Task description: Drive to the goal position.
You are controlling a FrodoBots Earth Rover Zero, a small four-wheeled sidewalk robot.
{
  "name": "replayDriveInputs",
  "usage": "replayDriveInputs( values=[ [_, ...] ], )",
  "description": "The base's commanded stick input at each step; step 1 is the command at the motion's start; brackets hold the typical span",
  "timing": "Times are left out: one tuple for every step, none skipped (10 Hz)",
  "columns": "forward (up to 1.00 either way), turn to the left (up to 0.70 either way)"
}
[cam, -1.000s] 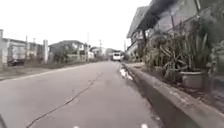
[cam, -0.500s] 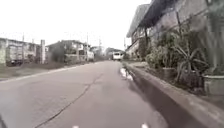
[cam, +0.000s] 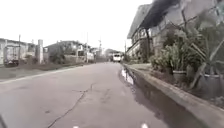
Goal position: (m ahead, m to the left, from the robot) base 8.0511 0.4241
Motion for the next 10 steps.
replayDriveInputs(
  values=[
    [0.9,0.0],
    [0.9,0.0],
    [0.9,0.0],
    [0.9,0.0],
    [0.9,0.0],
    [0.9,0.0],
    [0.9,0.0],
    [0.9,0.0],
    [0.9,0.0],
    [0.9,0.0]
  ],
)
